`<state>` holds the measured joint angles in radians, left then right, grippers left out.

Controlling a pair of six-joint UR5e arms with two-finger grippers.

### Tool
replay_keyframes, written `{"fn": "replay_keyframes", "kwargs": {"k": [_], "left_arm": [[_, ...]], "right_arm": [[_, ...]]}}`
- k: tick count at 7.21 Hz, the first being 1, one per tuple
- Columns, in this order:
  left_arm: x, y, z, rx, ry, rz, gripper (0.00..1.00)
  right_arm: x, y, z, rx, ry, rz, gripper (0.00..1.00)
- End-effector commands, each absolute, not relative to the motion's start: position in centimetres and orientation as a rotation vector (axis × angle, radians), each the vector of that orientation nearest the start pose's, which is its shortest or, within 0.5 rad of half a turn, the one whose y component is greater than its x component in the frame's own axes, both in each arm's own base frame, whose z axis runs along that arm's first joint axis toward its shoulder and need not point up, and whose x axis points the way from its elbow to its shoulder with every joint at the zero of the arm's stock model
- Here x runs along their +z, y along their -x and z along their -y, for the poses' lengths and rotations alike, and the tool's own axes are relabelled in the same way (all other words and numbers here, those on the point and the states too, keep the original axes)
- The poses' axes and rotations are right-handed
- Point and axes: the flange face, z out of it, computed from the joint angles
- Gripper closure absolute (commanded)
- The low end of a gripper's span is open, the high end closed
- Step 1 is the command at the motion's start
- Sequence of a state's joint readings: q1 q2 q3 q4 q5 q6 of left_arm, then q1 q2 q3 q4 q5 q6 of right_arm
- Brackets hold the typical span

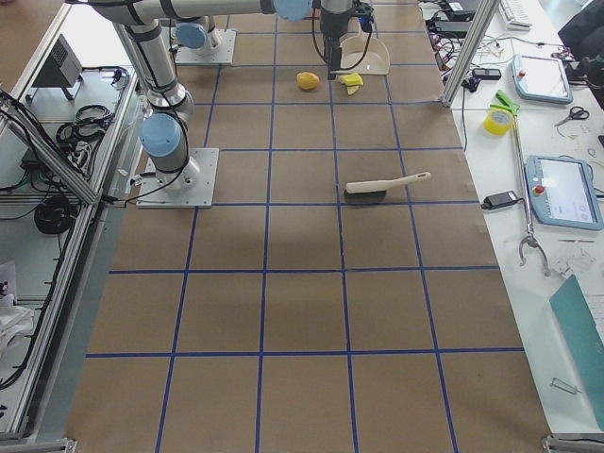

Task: Sweep and dump trash into bin
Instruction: 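Grasp the white dustpan handle with the left gripper while the right grasps the brush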

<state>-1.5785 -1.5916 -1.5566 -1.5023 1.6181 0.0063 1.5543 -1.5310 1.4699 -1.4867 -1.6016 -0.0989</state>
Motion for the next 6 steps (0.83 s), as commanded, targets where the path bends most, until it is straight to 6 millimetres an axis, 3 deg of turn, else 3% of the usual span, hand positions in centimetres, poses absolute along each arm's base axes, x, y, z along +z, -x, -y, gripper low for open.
{"fn": "replay_keyframes", "kwargs": {"k": [1,3,4,6], "left_arm": [[49.1,13.2,50.6,-0.090,-0.021,-3.090,0.00],[49.2,13.1,50.6,-0.095,-0.014,-3.091,0.00],[49.2,13.0,50.6,-0.092,-0.010,-3.090,0.00],[49.2,10.8,51.3,-0.101,0.066,-3.102,0.00]], "right_arm": [[50.4,-12.0,50.8,0.046,0.127,-3.165,0.01],[50.6,-11.2,51.8,-0.024,0.174,-3.166,0.00],[51.1,-10.7,53.9,-0.166,0.221,-3.169,0.00],[48.8,-5.3,59.6,-0.183,0.167,-3.144,0.00]]}}
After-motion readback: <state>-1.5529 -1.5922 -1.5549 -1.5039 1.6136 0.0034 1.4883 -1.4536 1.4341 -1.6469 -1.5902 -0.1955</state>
